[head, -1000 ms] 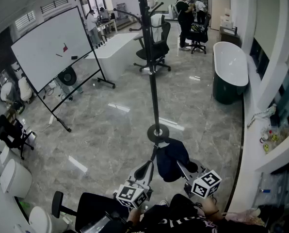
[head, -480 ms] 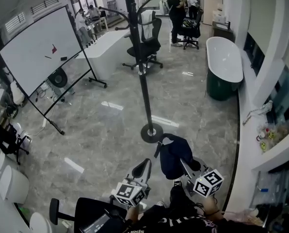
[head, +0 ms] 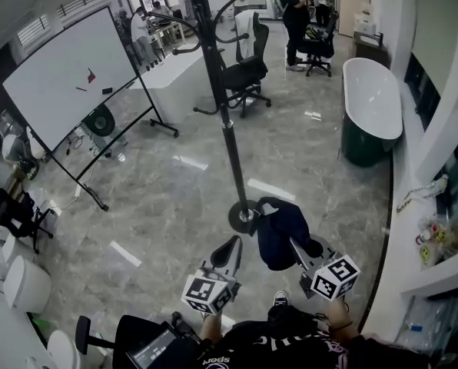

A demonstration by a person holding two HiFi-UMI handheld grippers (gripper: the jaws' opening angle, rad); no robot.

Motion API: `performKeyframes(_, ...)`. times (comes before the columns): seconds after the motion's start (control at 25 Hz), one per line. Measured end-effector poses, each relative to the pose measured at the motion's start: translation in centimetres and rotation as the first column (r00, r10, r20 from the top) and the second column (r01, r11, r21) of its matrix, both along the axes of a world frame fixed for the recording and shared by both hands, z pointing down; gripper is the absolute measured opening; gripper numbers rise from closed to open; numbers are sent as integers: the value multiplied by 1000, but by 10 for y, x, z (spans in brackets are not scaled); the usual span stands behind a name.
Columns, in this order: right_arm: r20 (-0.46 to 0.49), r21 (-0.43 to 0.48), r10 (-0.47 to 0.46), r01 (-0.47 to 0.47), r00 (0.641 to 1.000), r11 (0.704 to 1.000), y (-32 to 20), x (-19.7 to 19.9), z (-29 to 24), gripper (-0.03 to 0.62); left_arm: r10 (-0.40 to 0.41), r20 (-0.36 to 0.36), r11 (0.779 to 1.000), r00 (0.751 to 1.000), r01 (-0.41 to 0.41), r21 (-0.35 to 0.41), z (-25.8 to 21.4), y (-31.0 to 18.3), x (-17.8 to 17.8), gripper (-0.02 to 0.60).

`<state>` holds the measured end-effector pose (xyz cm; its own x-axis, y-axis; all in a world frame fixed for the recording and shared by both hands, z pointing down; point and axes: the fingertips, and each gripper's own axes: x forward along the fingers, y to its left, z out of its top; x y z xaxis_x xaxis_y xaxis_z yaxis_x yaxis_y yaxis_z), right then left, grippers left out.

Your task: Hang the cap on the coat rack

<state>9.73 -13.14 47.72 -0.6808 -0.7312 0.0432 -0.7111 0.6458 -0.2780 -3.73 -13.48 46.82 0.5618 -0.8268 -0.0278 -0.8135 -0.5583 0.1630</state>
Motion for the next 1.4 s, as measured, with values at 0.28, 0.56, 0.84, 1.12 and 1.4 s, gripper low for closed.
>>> performKeyframes(0.28, -8, 29, -85, 85, 996, 996, -73, 25, -2, 34, -95, -19, 995, 995, 95, 26, -2, -61, 15, 8)
performKeyframes(0.56, -46, 68, -121, 124, 992, 990, -127, 25, -13, 34, -122, 20, 992, 992, 122, 26, -19, -101, 13, 8)
performKeyframes(0.84, -26, 102, -118, 120, 993, 987, -177, 0, -38, 34, -132, 34, 991, 991, 130, 39, -30, -145, -14, 8)
performKeyframes(1.12, -48, 185, -74, 82, 996, 979, -236, -26, -76, 34, -59, 19, 998, 998, 58, 34, -21, -199, -30, 8)
performKeyframes(1.4, -60, 346, -50, 67, 997, 936, -295, -60, -156, 34, -5, -5, 998, 1000, 6, 58, -33, -257, -58, 8)
